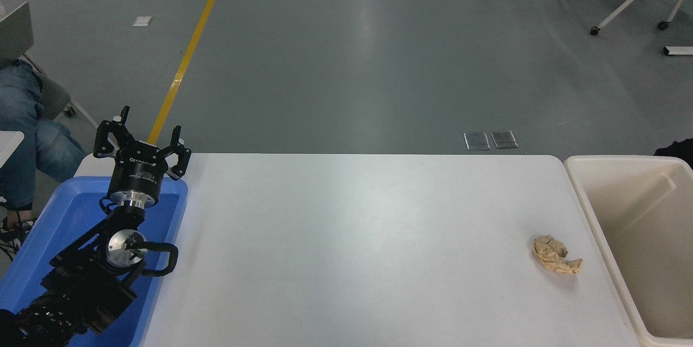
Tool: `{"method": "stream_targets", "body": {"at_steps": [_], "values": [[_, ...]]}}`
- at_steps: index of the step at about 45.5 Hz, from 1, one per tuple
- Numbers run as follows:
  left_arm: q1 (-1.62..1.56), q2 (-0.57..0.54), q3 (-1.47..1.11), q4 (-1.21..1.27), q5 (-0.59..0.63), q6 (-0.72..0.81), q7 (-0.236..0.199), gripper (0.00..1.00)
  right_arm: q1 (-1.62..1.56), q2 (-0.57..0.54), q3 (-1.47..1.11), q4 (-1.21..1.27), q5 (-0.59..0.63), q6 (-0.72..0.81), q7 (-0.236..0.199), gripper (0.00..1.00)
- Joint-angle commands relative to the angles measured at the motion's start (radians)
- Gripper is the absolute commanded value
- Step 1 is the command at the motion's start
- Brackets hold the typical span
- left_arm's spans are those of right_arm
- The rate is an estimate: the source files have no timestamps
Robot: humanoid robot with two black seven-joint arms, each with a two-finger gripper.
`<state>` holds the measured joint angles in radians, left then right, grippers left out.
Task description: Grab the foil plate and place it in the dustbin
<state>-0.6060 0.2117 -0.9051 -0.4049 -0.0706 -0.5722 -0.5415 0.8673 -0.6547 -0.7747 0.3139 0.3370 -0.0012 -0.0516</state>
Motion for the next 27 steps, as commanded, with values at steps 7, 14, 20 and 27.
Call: {"method": "stream_targets", "body": {"at_steps": [7, 14, 20, 27], "values": [[0.0, 0.0, 0.0, 0.0, 0.0, 0.0, 0.0, 0.99, 0.317, 0.107, -0.012, 0.03, -0.075, 0.032, 0.004, 1.0], [0.0, 0.0, 0.0, 0.0, 0.0, 0.0, 0.0, 0.99, 0.407, 0.205, -0.012, 0.063, -0.182, 0.121, 0.003, 1.0], [0.0, 0.0, 0.0, 0.0, 0.0, 0.0, 0.0, 0.99, 0.484, 0.288, -0.015, 0.114, -0.245, 0.199, -0.002, 1.0], [0.0, 0.0, 0.002, 0.0, 0.0, 0.0, 0.0, 0.99, 0.579, 0.355, -0.064, 0.234, -0.328, 0.251, -0.004, 1.0]]}}
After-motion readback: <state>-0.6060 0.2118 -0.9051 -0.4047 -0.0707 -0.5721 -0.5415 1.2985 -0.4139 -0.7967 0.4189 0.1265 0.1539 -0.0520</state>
